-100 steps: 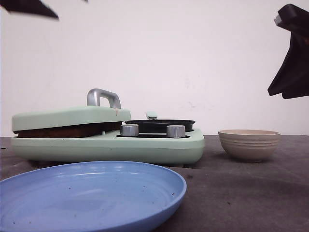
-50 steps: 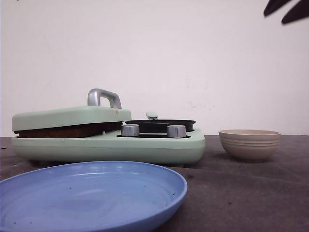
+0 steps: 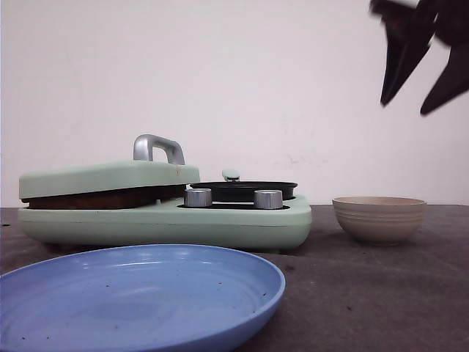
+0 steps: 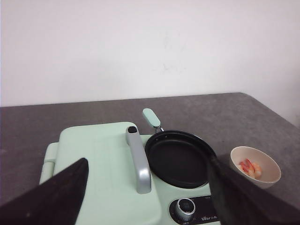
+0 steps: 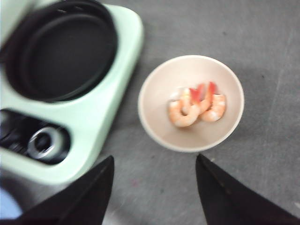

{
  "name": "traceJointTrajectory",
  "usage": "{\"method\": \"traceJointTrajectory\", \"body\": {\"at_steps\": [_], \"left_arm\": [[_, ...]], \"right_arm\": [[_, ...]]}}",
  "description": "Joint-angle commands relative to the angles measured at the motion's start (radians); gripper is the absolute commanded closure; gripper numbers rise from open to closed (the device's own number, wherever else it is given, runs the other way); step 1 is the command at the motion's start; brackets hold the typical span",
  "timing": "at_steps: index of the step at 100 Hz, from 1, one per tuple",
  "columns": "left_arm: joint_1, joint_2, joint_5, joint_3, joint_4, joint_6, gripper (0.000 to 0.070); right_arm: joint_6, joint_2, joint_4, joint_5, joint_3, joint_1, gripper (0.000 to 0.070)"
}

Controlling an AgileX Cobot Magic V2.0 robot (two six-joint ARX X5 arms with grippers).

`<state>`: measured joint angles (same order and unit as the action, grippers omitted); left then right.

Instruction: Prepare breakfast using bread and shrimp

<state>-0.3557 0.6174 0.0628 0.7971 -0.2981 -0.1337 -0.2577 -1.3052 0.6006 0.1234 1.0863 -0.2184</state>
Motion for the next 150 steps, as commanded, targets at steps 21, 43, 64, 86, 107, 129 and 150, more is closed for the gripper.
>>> {"method": "traceJointTrajectory", "body": {"at_steps": [21, 43, 64, 86, 107, 129, 150], "left_arm": [[-0.003, -0.083, -0.003, -0.011, -0.051, 0.04, 0.0268], [-0.003, -0.104, -0.003, -0.011, -0.053, 0.049, 0.0268], [-0.003, -0.102, -0.003, -0.012, -0.054, 0.055, 0.0268], [-0.003, -0.101, -0.003, -0.013, -0.055, 0.055, 0.0268], [-0.003, -0.098, -0.004, -0.013, -0.055, 0.061, 0.0268], [-0.003, -0.081, -0.004, -0.013, -0.054, 0.067, 0.0268], [-0.003, -0.067, -0.004, -0.013, -0.053, 0.067, 0.0268]], "right_arm": [[0.016, -0.279, 0.111, 0.063, 0.225, 0.138, 0.0348], [0.023, -0.418, 0.163, 0.12, 0.291, 0.193, 0.0355], [0.023, -0.504, 0.141, 0.124, 0.291, 0.202, 0.0369], [0.023, -0.572, 0.117, 0.149, 0.291, 0.201, 0.0378], [0.023, -0.607, 0.104, 0.159, 0.291, 0.2, 0.0384], [0.031, -0.618, 0.107, 0.162, 0.29, 0.2, 0.0437], [0.03, -0.629, 0.106, 0.162, 0.29, 0.195, 0.0474]]}}
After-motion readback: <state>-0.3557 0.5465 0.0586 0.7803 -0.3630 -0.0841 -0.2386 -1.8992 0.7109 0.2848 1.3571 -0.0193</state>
